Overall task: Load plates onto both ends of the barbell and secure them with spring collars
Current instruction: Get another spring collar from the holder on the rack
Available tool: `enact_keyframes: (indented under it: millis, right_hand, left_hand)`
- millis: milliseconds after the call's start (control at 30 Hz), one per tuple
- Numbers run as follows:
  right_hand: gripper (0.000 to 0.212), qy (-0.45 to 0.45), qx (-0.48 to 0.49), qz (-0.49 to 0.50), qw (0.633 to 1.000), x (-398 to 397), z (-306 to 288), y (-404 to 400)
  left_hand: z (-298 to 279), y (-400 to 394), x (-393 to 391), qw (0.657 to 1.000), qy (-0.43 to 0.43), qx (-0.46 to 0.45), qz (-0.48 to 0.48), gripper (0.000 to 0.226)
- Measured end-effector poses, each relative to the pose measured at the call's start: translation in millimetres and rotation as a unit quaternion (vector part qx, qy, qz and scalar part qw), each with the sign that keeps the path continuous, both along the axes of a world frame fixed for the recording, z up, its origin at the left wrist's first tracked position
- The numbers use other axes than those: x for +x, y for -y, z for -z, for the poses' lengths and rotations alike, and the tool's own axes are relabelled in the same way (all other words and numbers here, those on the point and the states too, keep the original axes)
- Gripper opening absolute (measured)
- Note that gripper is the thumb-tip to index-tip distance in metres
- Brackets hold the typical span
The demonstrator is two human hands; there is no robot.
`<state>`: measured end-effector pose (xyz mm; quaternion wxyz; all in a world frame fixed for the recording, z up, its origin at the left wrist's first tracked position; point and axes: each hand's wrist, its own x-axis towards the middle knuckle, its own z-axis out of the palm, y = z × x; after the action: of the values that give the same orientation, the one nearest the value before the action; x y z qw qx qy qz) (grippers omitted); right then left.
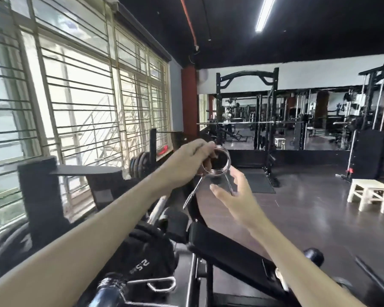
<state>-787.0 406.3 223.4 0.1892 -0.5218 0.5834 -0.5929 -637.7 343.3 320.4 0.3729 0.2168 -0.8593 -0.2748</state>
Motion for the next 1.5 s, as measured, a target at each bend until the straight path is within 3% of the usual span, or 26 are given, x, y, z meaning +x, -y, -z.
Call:
enact_keyframes:
  millis: [67, 100, 233, 367, 500, 667, 800, 900, 1167, 1333, 1500]
  right_hand:
    - [0.026, 0.010, 0.047, -0.035, 0.998, -45.6, 15.2, -31.6]
    - [0.018, 0.018, 0.069, -0.037, 0.997, -70.2, 24.8, -48.6]
    - [0.039, 0.083, 0.129, -0.029, 0.988, -171.3, 57.4, -119.3]
    - [0.038, 0.054, 0.127, 0.097, 0.986, -273.2, 75.9, -181.7]
    - [0.040, 0.102, 0.116, 0.159, 0.975, -364.4, 92.1, -234.5]
    - [0.033, 0.182, 0.085, 0.207, 0.957, -462.7, 113.9, -275.9]
    - [0.032, 0.258, 0.100, 0.234, 0.932, -544.2, 136.7, -286.7]
    - [0.033, 0.260, 0.110, 0.263, 0.923, -613.7, 144.7, -287.1]
    - [0.025, 0.283, 0.084, 0.288, 0.911, -797.0, 149.4, -289.0]
    - [0.033, 0.289, 0.077, 0.296, 0.907, -906.3, 157.1, -287.9]
    - [0.031, 0.283, 0.072, 0.276, 0.916, -1026.8, 160.5, -279.4]
  left_hand:
    - [21.2, -22.9, -56.5, 0.999, -0.007, 0.037, 0.021, 0.037]
    - [32.8, -34.4, -87.0, 0.998, -0.007, 0.057, 0.030, 0.039]
    - [79.6, -79.8, -215.2, 0.985, -0.021, 0.159, 0.065, 0.043]
    - [114.9, -126.1, -334.0, 0.956, -0.074, 0.266, 0.100, 0.038]
    - [151.7, -166.0, -435.5, 0.930, -0.071, 0.342, 0.117, 0.043]
    - [202.3, -200.6, -544.8, 0.913, 0.028, 0.352, 0.202, 0.058]
    - [228.3, -211.9, -634.3, 0.905, 0.014, 0.374, 0.204, 0.048]
    - [237.9, -215.0, -709.3, 0.885, -0.009, 0.408, 0.224, 0.038]
    - [238.0, -212.4, -898.0, 0.882, 0.016, 0.408, 0.236, 0.035]
    - [250.7, -210.7, -1009.9, 0.867, 0.013, 0.436, 0.239, 0.032]
    - [257.0, -207.9, -1131.1, 0.880, -0.004, 0.426, 0.207, 0.032]
